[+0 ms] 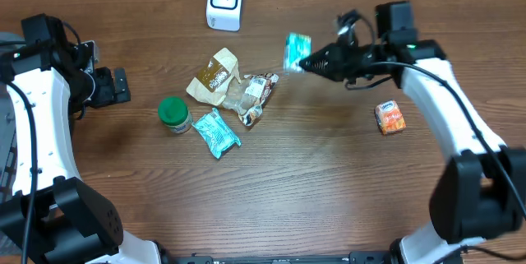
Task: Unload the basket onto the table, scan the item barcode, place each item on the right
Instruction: 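Lift the green tissue pack with the right gripper, then hold the green tissue pack up to the white scanner face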
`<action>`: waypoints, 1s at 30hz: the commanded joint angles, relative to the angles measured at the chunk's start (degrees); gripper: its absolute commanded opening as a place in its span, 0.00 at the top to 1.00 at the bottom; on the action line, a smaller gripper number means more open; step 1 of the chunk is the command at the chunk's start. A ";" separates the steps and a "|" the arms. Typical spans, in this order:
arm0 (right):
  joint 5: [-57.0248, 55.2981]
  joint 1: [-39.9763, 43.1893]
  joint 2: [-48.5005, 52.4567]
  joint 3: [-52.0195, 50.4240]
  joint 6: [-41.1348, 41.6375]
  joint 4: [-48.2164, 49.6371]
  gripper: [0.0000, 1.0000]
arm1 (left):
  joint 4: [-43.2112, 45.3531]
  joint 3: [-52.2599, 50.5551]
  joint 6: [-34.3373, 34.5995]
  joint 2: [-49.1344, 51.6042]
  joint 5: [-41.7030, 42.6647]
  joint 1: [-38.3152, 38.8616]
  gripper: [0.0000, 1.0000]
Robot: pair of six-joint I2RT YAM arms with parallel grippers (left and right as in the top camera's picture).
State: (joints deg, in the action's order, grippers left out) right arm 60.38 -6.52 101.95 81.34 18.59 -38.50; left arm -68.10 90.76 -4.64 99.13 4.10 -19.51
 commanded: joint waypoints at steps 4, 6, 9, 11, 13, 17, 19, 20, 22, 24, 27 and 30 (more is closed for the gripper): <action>24.17 1.03 -0.70 0.44 9.68 11.93 0.96 | 0.00 -0.02 0.37 -0.02 0.39 0.13 0.00; 27.04 1.03 -0.70 0.44 14.64 16.02 0.96 | 0.00 -0.02 0.37 -0.02 0.39 0.13 0.00; 28.48 1.03 -0.70 0.44 20.70 20.50 0.96 | 0.02 -0.02 0.37 -0.02 0.39 0.13 0.00; 28.48 1.03 -0.70 0.44 22.18 21.55 0.96 | 0.00 -0.02 0.37 -0.02 0.39 0.13 0.00; 28.44 1.03 -0.70 0.44 22.14 21.53 0.96 | 0.00 -0.02 0.37 -0.02 0.39 0.13 0.00; 27.19 1.03 -0.70 0.44 21.66 21.77 0.96 | 0.00 -0.02 0.37 -0.02 0.39 0.13 0.00; 24.33 1.03 -0.68 0.42 20.00 21.62 0.96 | 0.00 -0.02 0.37 -0.02 0.39 0.13 0.00; 20.28 1.03 -0.68 0.39 18.88 20.39 0.96 | 0.00 -0.02 0.37 -0.02 0.39 0.13 0.00; 11.96 1.01 -0.68 0.37 17.20 16.13 0.96 | 0.00 -0.02 0.37 -0.02 0.39 0.13 0.00; 4.15 0.66 -0.68 0.37 14.69 11.28 0.96 | 0.00 -0.02 0.37 -0.02 0.39 0.13 0.00; -9.14 -0.92 -0.68 0.76 12.37 4.61 0.96 | 0.00 -0.02 0.37 -0.02 0.39 0.13 0.00; -18.05 -2.56 -0.55 3.89 11.19 0.37 0.96 | 0.02 -0.02 0.37 -0.02 0.39 0.13 0.00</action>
State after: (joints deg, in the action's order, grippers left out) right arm 57.58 -7.14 101.27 81.47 33.15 -36.42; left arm -68.10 90.74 -4.64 99.13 4.10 -19.51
